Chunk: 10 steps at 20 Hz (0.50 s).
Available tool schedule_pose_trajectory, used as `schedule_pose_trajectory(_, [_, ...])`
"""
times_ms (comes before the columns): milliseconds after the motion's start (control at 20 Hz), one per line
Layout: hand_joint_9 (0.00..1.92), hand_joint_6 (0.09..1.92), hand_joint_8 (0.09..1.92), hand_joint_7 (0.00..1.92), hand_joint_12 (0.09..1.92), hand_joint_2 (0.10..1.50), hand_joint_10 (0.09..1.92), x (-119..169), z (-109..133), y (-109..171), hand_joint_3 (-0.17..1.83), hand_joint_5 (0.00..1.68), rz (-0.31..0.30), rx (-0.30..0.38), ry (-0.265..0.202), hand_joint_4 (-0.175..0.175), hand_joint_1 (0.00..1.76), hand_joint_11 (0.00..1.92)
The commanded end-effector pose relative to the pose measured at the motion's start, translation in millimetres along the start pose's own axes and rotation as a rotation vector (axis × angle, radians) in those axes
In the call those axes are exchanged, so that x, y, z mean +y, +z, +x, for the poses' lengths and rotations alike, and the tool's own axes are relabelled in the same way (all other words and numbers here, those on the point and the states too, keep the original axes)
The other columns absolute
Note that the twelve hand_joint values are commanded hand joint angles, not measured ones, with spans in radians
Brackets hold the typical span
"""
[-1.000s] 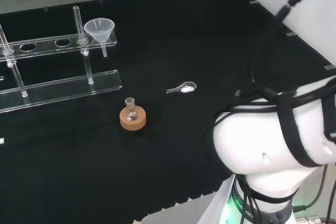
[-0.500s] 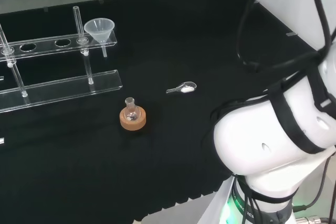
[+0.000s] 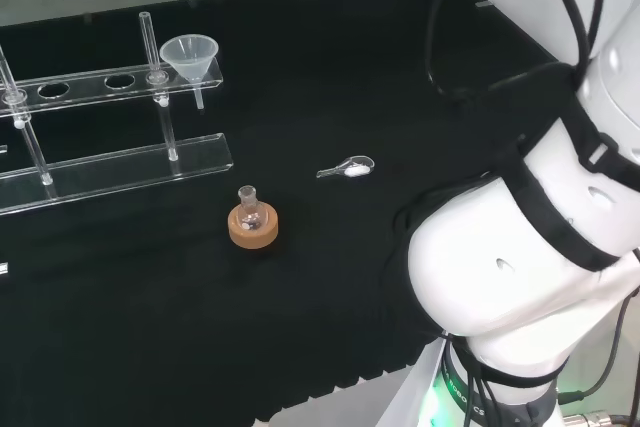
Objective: Pick up the funnel from the transparent funnel stand.
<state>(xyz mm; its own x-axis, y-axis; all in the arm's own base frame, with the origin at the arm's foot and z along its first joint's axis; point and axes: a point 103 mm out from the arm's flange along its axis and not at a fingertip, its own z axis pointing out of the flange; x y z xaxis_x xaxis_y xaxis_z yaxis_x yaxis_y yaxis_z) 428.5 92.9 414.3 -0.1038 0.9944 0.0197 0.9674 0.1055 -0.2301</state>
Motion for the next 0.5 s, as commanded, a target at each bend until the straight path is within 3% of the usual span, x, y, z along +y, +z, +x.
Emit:
schedule_pose_trajectory(50, [0.14, 0.09, 0.55, 0.31, 1.34, 0.63, 0.84, 18.2, 11.1, 15.0, 0.05, 0.23, 0.023, -0.033, -0.057, -0.011, 0.63, 0.0])
schedule_pose_trajectory(400, [0.11, 0.09, 0.55, 0.28, 1.27, 0.64, 0.84, 36.5, 7.1, 37.2, 0.05, 0.2, 0.065, -0.061, -0.056, -0.021, 0.64, 0.0])
schedule_pose_trajectory(500, [0.1, 0.09, 0.55, 0.27, 1.25, 0.64, 0.84, 42.9, 4.9, 40.2, 0.04, 0.19, 0.066, -0.028, -0.038, -0.026, 0.64, 0.0])
